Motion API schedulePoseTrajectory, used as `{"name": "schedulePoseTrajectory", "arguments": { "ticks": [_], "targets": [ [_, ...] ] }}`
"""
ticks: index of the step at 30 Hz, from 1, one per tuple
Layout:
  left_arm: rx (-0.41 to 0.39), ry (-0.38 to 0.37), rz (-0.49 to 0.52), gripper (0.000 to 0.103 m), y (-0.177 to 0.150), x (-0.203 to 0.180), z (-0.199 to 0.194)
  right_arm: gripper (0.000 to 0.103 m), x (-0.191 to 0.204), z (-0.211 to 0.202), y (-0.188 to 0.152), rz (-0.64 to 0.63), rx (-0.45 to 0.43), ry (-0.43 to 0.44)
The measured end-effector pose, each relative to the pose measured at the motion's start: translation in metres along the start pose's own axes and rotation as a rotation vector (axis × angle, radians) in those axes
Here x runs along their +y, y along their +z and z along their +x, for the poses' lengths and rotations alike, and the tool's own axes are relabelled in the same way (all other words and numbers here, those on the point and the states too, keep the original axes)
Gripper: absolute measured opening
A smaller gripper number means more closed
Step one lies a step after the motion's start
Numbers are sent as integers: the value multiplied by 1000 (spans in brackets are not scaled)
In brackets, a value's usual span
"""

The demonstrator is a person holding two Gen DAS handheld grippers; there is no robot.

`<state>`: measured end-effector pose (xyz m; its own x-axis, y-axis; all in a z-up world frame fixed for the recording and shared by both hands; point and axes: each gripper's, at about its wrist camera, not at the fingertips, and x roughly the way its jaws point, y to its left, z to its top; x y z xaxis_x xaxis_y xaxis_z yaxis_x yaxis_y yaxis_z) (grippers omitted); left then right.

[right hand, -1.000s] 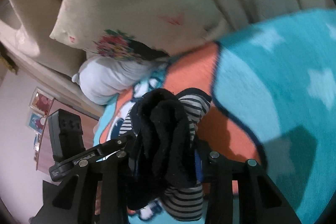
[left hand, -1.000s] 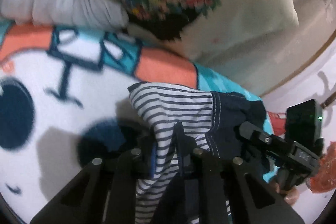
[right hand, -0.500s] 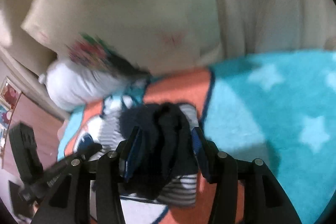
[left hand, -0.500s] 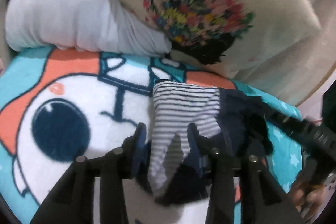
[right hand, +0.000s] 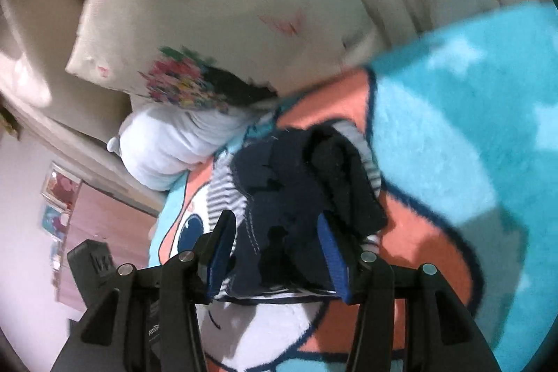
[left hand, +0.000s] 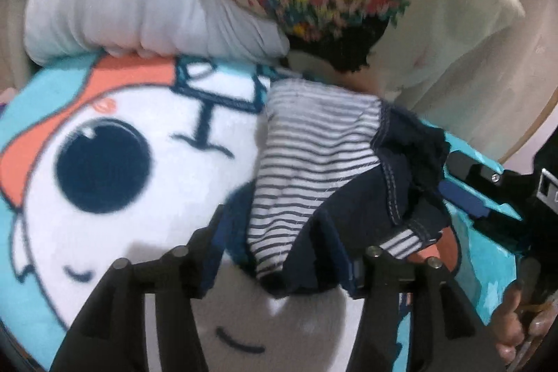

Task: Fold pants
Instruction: 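Release the folded pants and lift both grippers away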

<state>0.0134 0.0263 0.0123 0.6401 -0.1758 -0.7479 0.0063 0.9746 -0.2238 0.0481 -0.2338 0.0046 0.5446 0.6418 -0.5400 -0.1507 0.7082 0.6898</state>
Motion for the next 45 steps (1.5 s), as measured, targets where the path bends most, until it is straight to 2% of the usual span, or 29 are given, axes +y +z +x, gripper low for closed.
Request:
{"name": "schedulePoseTrajectory", "arguments": {
  "ticks": [4,6,8,9,12,14,16,19,22,26,29,32,45],
  "targets": [
    [-177,125,21,80,-10,0,-43,62,30,-25,-18,-143,-88,-139],
    [-282,185,21,93,-13,-1,-63,63,34,-33,-30,-176,-108,-192],
    [-403,243,27,100,-15,-2,-83,63,36,-40,-44,-192,-121,-238],
    [-466,261,42,103,-18,-4,-97,63,36,-40,-48,-195,-123,-250],
    [-596,296,89,103,-26,-11,-131,64,37,-40,-60,-217,-118,-305],
    [-632,300,113,103,-32,-14,-149,64,35,-39,-65,-230,-111,-331],
    [-624,274,123,103,-36,-17,-159,64,34,-41,-72,-231,-106,-343],
    [-578,183,120,103,-42,-15,-162,64,34,-45,-80,-231,-100,-365],
    [-490,170,108,103,-46,-13,-144,67,37,-46,-89,-267,-101,-425],
    [-335,183,102,103,-51,-9,-110,68,39,-42,-99,-316,-97,-501],
    [-266,198,105,103,-57,-8,-95,69,37,-38,-101,-323,-86,-528],
    [-247,216,113,103,-62,-8,-89,69,35,-33,-102,-322,-63,-533],
    [-183,179,76,103,-60,0,-77,70,42,-19,-111,-359,-25,-551]
  ]
}}
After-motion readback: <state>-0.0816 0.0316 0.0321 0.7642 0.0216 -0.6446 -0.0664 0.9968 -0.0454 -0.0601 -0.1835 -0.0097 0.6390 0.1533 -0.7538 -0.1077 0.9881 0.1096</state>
